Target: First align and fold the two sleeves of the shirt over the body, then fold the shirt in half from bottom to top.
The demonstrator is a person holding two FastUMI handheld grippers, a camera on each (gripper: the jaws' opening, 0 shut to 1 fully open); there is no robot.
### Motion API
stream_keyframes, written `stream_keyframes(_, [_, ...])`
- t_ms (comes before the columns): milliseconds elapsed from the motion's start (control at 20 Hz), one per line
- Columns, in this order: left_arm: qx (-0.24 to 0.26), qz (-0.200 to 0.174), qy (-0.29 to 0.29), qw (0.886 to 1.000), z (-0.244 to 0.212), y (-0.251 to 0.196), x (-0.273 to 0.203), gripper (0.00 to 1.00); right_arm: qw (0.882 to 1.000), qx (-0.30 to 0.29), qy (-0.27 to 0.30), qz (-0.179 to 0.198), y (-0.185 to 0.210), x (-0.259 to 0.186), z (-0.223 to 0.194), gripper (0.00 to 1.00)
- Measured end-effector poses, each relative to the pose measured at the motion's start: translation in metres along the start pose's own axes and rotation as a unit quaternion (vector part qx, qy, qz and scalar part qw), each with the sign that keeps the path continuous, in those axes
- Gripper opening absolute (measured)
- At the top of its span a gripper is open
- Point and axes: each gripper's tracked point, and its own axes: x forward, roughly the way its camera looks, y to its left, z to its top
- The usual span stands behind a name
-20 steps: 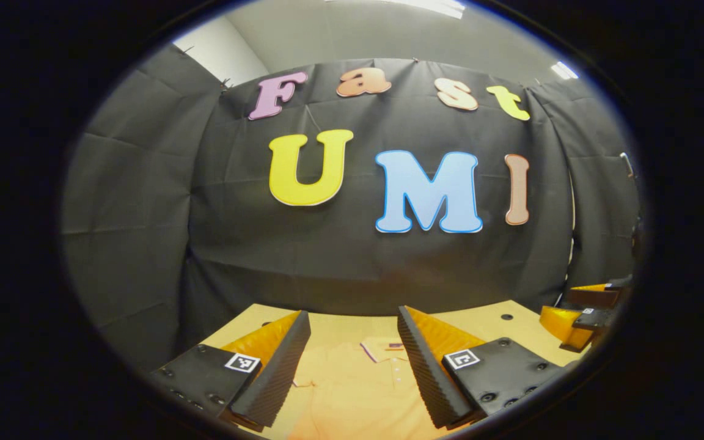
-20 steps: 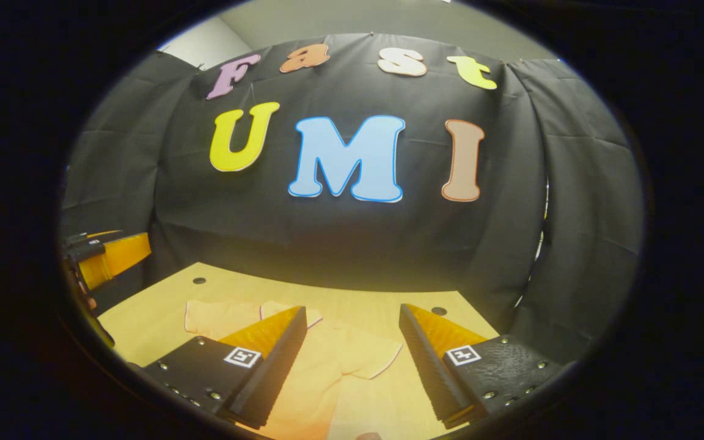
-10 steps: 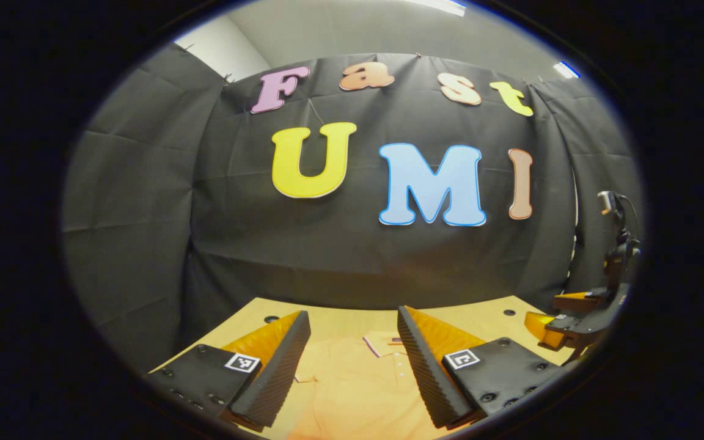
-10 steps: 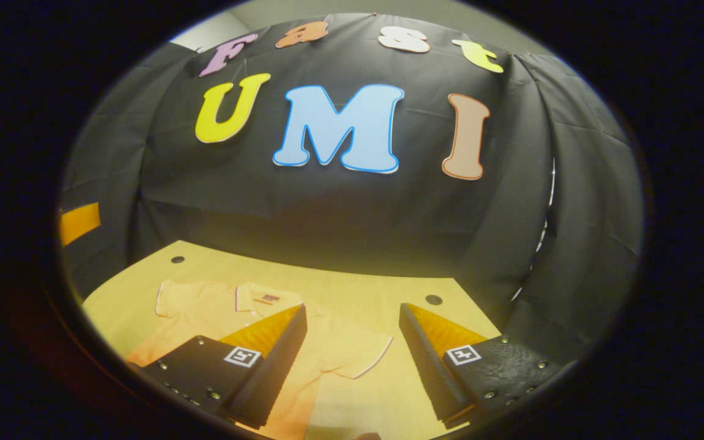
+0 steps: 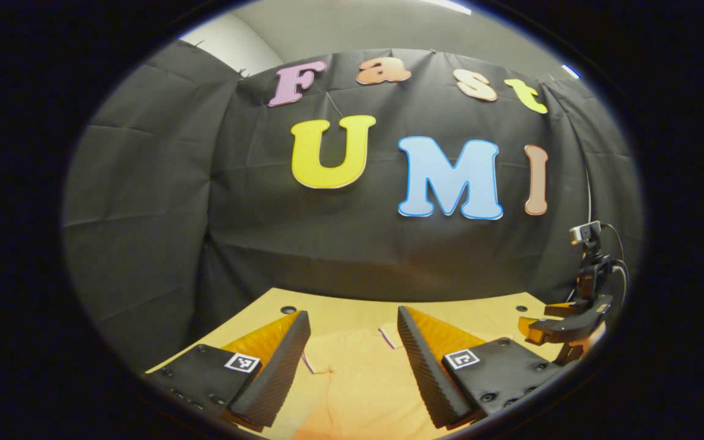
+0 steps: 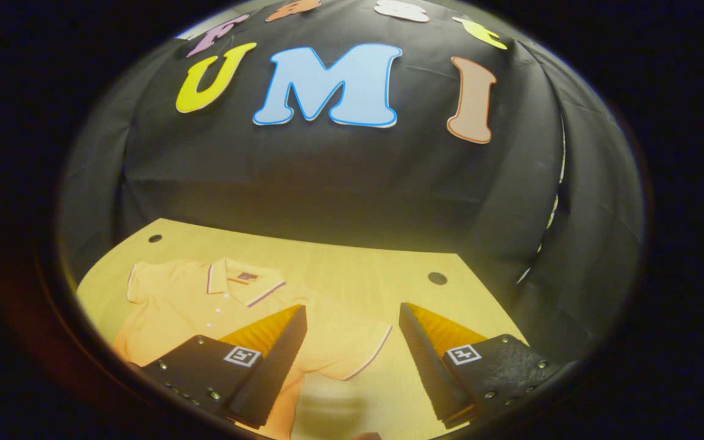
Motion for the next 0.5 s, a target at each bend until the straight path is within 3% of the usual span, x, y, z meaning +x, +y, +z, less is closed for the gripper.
stream_keyframes(500, [-0.014,0.020,0.012,1.000,-0.009,0.017,-0.012,0.94,0.995,0.033,0.089,-0.023,-0.020,0.072,-0.057,0.95])
